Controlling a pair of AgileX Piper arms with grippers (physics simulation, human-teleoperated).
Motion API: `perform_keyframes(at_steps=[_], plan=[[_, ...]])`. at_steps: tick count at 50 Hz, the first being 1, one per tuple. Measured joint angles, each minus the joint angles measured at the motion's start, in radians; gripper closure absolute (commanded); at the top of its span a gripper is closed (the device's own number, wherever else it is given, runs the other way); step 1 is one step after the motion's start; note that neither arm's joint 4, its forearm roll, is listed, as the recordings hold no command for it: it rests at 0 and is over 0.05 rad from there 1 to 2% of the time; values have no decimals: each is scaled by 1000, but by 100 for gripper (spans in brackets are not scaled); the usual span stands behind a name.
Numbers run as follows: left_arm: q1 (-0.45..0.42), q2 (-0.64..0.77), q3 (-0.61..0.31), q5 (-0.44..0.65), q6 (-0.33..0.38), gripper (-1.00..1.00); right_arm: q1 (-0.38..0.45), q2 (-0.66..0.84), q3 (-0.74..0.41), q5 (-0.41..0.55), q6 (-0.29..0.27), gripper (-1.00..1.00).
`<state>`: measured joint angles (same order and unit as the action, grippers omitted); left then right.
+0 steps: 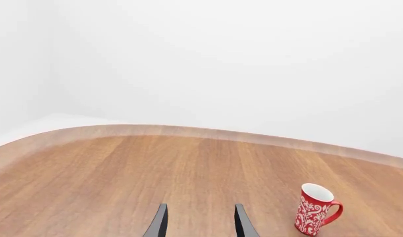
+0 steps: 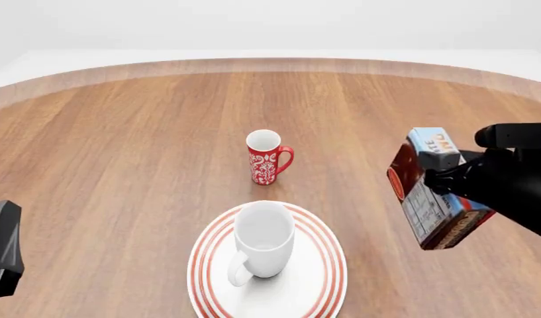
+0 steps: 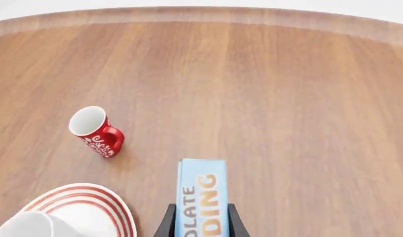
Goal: Pick up the white mug and put it on the plate, and put the chocolate pudding to the right of the plate.
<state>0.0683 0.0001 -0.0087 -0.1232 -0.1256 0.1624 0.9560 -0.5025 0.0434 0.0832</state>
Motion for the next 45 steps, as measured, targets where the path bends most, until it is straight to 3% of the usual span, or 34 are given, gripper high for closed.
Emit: perform_keyframes(at_steps=[29, 45], plan=[[-1, 0, -1, -1, -1, -100, -36, -219, 112, 156, -20, 100], [-2, 0, -2, -3, -1, -100, -42, -277, 187, 190, -46, 100]])
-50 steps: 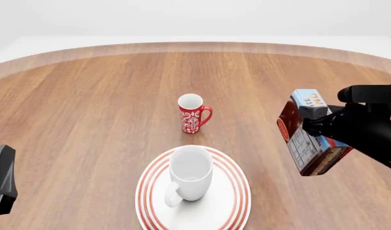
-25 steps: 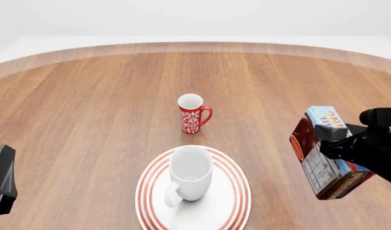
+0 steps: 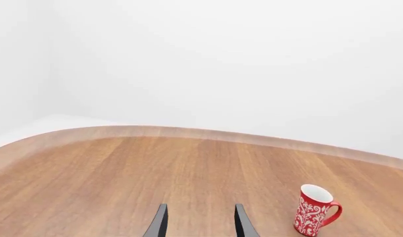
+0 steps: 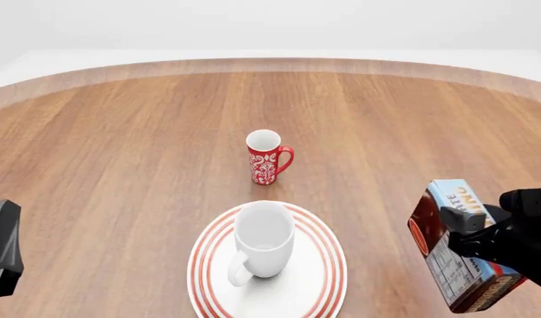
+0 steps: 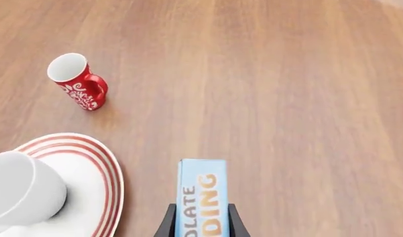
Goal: Pick up the white mug and put it on the plate, and put the chocolate pudding to the right of the plate.
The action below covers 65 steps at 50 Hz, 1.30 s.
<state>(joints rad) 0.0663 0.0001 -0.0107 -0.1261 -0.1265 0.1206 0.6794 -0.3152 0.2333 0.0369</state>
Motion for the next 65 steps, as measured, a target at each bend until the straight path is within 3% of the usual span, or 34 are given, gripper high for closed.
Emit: perform_keyframes(at_steps=[17, 58, 59, 65], plan=[[1, 0, 0, 0, 1, -100, -4, -2, 55, -14, -12, 100], [1, 0, 0, 0, 1, -100, -7, 136, 150, -183, -20, 100], [1, 0, 0, 0, 1, -100, -7, 138, 150, -185, -20, -100], [1, 0, 0, 0, 1, -100, -10, 147, 151, -193, -12, -100]])
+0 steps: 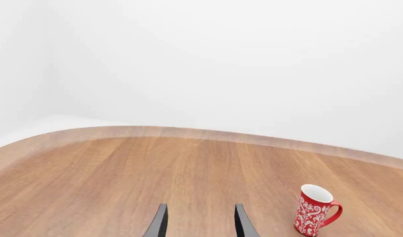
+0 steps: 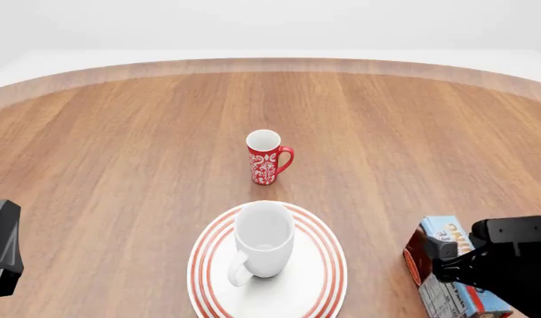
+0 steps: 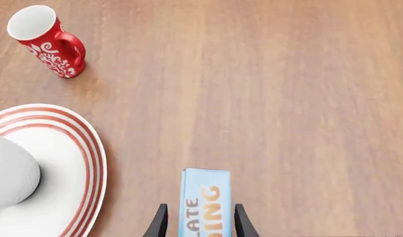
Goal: Pick up the white mug and put it on the plate, and put the chocolate pudding to the right of the plate.
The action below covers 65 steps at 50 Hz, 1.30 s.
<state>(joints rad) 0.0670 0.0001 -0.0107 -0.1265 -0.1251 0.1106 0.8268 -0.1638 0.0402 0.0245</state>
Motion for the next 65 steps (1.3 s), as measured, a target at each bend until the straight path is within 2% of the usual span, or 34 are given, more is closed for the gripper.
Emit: perform_keyframes(at_steps=[16, 46, 58, 65], plan=[[1, 0, 0, 1, -1, -100, -5, -16, -18, 24, 9, -100], [-1, 0, -1, 1, 1, -100, -9, -178, -206, 234, 32, -100], [-1, 0, -2, 2, 2, -100, -36, -281, -309, 301, 12, -100], [-1, 0, -2, 2, 2, -100, -65, -359, -365, 320, -29, -100]])
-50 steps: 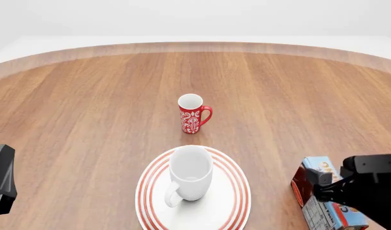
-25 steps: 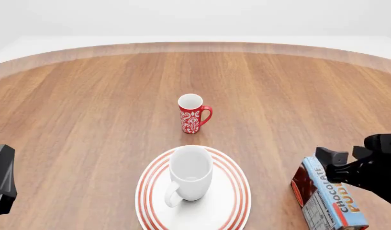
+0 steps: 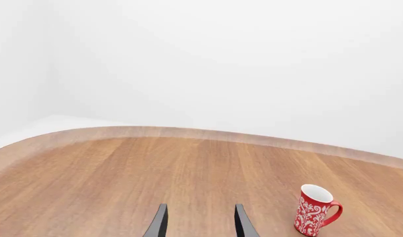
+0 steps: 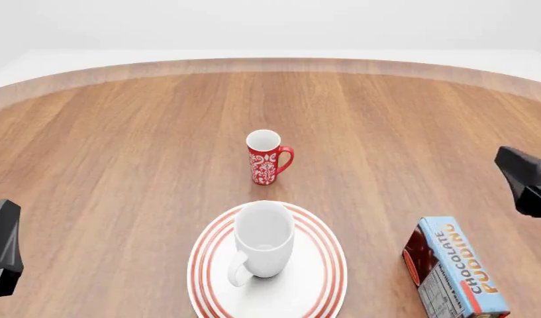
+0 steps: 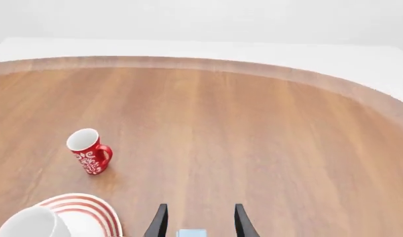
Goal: Pick up the white mug and put it on the plate, and put the chocolate pudding to the right of the plate.
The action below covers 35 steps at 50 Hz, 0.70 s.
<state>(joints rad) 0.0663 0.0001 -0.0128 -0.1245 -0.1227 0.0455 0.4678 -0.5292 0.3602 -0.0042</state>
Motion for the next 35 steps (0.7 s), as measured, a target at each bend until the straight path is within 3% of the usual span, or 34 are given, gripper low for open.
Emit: perform_keyframes(at_steps=[16, 35], plan=[[1, 0, 1, 0, 1, -100, -69, -214, -48, -25, -121, -100], [1, 0, 0, 1, 8, -100, -144, -418, -15, -110, -206, -100]])
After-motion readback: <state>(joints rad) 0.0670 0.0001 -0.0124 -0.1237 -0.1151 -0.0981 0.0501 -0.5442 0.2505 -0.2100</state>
